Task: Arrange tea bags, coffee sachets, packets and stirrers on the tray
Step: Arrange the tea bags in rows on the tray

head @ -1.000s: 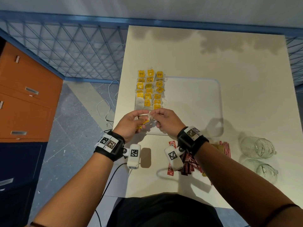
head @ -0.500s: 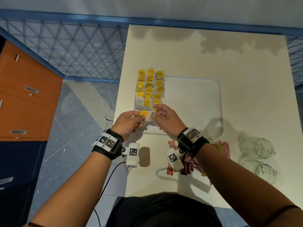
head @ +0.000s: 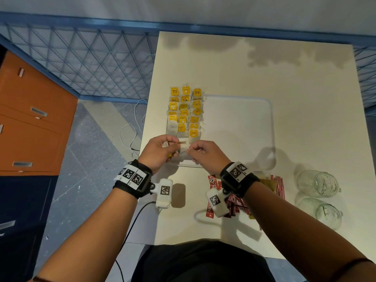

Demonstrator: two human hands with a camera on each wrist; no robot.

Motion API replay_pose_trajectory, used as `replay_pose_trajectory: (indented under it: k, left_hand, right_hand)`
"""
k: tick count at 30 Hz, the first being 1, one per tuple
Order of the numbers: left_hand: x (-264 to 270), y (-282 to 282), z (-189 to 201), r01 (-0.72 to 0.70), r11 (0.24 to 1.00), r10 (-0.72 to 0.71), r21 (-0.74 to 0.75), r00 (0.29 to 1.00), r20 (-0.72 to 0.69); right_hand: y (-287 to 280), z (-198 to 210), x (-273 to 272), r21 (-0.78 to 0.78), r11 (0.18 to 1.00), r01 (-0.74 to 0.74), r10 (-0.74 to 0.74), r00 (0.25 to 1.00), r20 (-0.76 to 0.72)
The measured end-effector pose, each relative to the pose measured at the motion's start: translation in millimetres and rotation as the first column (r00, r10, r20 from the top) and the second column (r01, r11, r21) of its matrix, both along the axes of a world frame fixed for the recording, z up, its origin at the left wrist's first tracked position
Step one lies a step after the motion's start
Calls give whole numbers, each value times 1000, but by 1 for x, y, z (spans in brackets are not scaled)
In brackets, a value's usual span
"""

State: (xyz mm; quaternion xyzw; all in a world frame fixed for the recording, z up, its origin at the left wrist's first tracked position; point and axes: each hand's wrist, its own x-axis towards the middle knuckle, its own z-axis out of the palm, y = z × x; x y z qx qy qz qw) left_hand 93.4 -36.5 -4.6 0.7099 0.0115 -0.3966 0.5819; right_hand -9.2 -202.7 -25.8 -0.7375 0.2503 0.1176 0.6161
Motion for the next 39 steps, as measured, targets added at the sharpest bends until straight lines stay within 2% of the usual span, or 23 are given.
replay_pose_trajectory:
  k: [5,11,16,22,25,29,34,39]
  left_hand:
    - [-1,-1,3,64,997,-66,31,995,73]
    - [-1,-2,8,60,998,-60,17,998,19]
    - [-2,-1,2,51,998,-51,23,999,13]
    - [-3,6,-10,22,995,-23,96,1000,3]
    - [-1,9,-19,-18,983,13,185,999,32]
    - [3,4,-26,-10,950,-30,313,992,123]
    - [8,-8,-25,46,941,-92,336,988,122]
    - [8,-13,-27,55,944,-93,325,990,102]
  right_hand:
    - [-1,9,2,106,993,54,-50,998,-44]
    - [2,7,3,87,996,20,-23,999,30]
    - [2,0,5,32,999,-5,5,1000,-20]
    - [2,-18,16,-210,977,-44,37,999,-38]
    - [4,-22,30,-265,964,-20,16,1000,-17]
    - [4,-25,47,-333,942,-51,47,999,-21]
    - [3,-22,57,-543,824,-164,156,986,-62]
    - [5,-24,59,-584,791,-181,185,981,-53]
